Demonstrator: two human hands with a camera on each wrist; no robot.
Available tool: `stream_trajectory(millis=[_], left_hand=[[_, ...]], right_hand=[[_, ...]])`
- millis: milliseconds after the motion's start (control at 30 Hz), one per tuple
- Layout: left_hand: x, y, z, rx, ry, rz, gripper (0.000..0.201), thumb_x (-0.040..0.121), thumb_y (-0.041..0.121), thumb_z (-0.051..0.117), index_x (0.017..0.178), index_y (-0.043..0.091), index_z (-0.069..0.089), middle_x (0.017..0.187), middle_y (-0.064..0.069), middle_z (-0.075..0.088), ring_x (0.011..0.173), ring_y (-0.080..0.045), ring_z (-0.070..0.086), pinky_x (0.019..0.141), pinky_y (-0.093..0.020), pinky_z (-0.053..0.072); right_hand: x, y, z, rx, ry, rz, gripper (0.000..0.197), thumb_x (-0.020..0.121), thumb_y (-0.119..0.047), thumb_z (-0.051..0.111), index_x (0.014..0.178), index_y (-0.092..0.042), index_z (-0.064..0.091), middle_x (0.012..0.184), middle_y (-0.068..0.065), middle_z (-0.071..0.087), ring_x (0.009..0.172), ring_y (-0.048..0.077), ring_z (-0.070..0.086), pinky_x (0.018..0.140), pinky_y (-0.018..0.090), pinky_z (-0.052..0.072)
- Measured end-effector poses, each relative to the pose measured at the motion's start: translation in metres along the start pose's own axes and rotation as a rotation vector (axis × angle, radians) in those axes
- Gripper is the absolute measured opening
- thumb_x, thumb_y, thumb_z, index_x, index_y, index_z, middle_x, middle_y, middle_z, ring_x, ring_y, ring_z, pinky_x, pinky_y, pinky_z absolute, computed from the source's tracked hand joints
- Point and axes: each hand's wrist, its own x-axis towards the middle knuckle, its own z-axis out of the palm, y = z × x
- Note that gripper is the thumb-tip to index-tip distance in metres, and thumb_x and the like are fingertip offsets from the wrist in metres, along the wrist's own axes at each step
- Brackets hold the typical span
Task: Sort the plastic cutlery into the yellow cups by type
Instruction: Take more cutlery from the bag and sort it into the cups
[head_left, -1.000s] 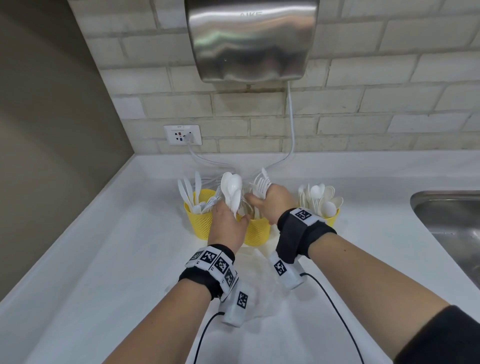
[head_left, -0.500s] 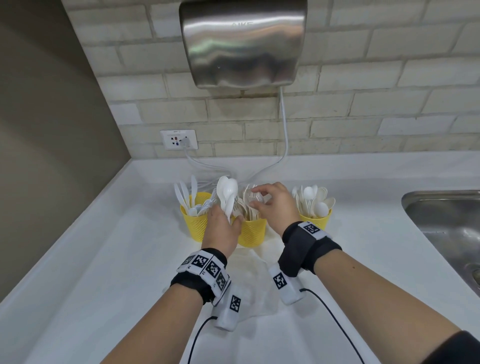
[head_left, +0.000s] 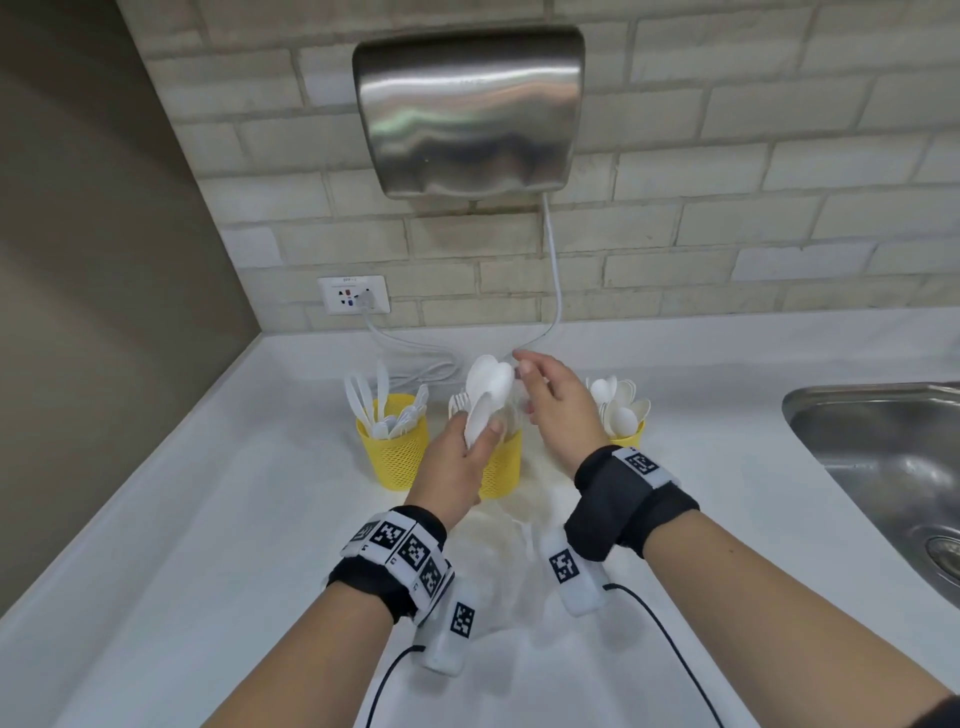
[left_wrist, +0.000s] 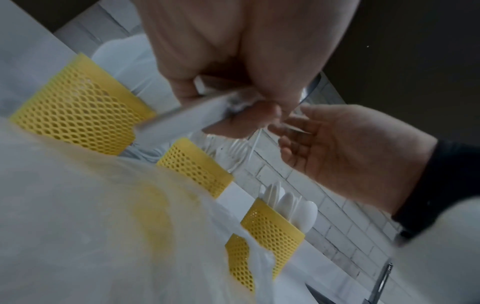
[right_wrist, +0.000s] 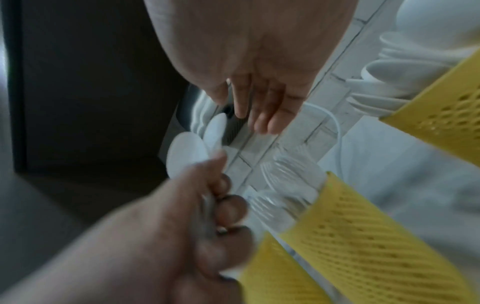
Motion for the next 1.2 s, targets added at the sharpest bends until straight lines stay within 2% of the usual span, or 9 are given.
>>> stream_trajectory(millis=[133, 233, 400, 567, 667, 800, 933, 1000, 1200], left_hand=[[-0.007, 0.015, 0.012, -0.105, -0.118, -0.051, 0.037, 0.098, 0.044, 0.045, 0.075, 0.016, 0.053, 0.06, 0.002, 0.047, 0.045, -0.008, 0.043, 0.044, -0.024, 0.045], [-0.005, 0.024, 0.022, -0.144, -0.157, -0.061, 0.04, 0.099, 0.043, 0.041, 0.088, 0.011, 0.062, 0.062, -0.001, 0.051, 0.046, -0.01, 0.05, 0.052, -0.027, 0.053], [0.001, 0.042, 0.041, -0.141, -0.154, -0.009, 0.034, 0.1, 0.04, 0.039, 0.092, 0.013, 0.058, 0.069, -0.002, 0.047, 0.064, -0.013, 0.051, 0.067, -0.036, 0.061], [0.017, 0.06, 0.062, -0.096, -0.136, 0.073, 0.035, 0.097, 0.051, 0.037, 0.11, 0.021, 0.05, 0.122, -0.004, 0.037, 0.115, -0.019, 0.056, 0.098, -0.046, 0.05], [0.018, 0.071, 0.079, -0.134, -0.184, 0.062, 0.019, 0.101, 0.044, 0.035, 0.095, 0.029, 0.046, 0.124, -0.007, 0.031, 0.112, -0.024, 0.057, 0.095, -0.043, 0.051], [0.015, 0.086, 0.093, -0.097, -0.272, 0.023, 0.019, 0.101, 0.045, 0.033, 0.096, 0.028, 0.039, 0.125, -0.009, 0.029, 0.076, -0.023, 0.058, 0.06, -0.029, 0.054], [0.017, 0.08, 0.1, -0.05, -0.253, 0.083, 0.039, 0.098, 0.051, 0.034, 0.108, 0.018, 0.053, 0.115, -0.004, 0.051, 0.099, -0.017, 0.06, 0.088, -0.036, 0.05], [0.022, 0.066, 0.1, 0.038, -0.163, 0.061, 0.042, 0.099, 0.05, 0.032, 0.1, 0.019, 0.059, 0.103, -0.002, 0.063, 0.094, -0.017, 0.061, 0.086, -0.035, 0.046], [0.033, 0.027, 0.107, 0.583, -0.083, 0.075, 0.022, 0.094, 0.024, 0.054, 0.113, 0.02, 0.065, 0.12, -0.003, 0.046, 0.116, -0.018, 0.048, 0.1, -0.031, 0.041]], right_hand=[[-0.003, -0.02, -0.021, 0.265, -0.187, 0.143, 0.029, 0.099, -0.02, 0.05, 0.125, -0.02, 0.062, 0.076, 0.001, 0.057, 0.056, 0.012, 0.052, 0.056, 0.022, 0.047], [-0.01, -0.02, -0.035, 0.194, -0.197, 0.146, 0.024, 0.096, -0.018, 0.055, 0.114, -0.015, 0.07, 0.07, 0.002, 0.056, 0.054, 0.009, 0.047, 0.056, 0.019, 0.043], [-0.018, -0.016, -0.06, 0.196, -0.178, 0.267, 0.043, 0.096, -0.005, 0.039, 0.133, -0.018, 0.057, 0.106, 0.005, 0.063, 0.067, 0.014, 0.051, 0.065, 0.027, 0.047], [-0.033, -0.012, -0.08, 0.065, -0.432, 0.256, 0.055, 0.08, -0.001, 0.058, 0.132, -0.017, 0.054, 0.116, 0.003, 0.064, 0.08, 0.012, 0.06, 0.062, 0.021, 0.049], [-0.035, -0.006, -0.087, 0.044, -0.354, 0.226, 0.05, 0.074, -0.005, 0.066, 0.123, -0.006, 0.056, 0.101, 0.007, 0.065, 0.076, 0.015, 0.062, 0.062, 0.024, 0.051], [-0.036, 0.001, -0.104, -0.002, -0.319, 0.188, 0.016, 0.089, 0.004, 0.054, 0.102, 0.002, 0.063, 0.079, 0.013, 0.062, 0.065, 0.022, 0.058, 0.06, 0.022, 0.05], [-0.028, 0.013, -0.123, -0.084, -0.257, 0.221, 0.012, 0.095, -0.013, 0.057, 0.089, -0.005, 0.063, 0.063, 0.001, 0.058, 0.055, 0.013, 0.054, 0.059, 0.021, 0.05], [-0.024, 0.021, -0.131, -0.067, -0.183, 0.273, 0.016, 0.092, -0.017, 0.064, 0.09, -0.001, 0.064, 0.063, 0.005, 0.06, 0.055, 0.014, 0.057, 0.056, 0.017, 0.052], [-0.003, 0.028, -0.133, -0.063, -0.149, 0.344, 0.021, 0.086, -0.016, 0.07, 0.089, 0.004, 0.068, 0.063, 0.012, 0.066, 0.05, 0.013, 0.063, 0.056, 0.019, 0.057]])
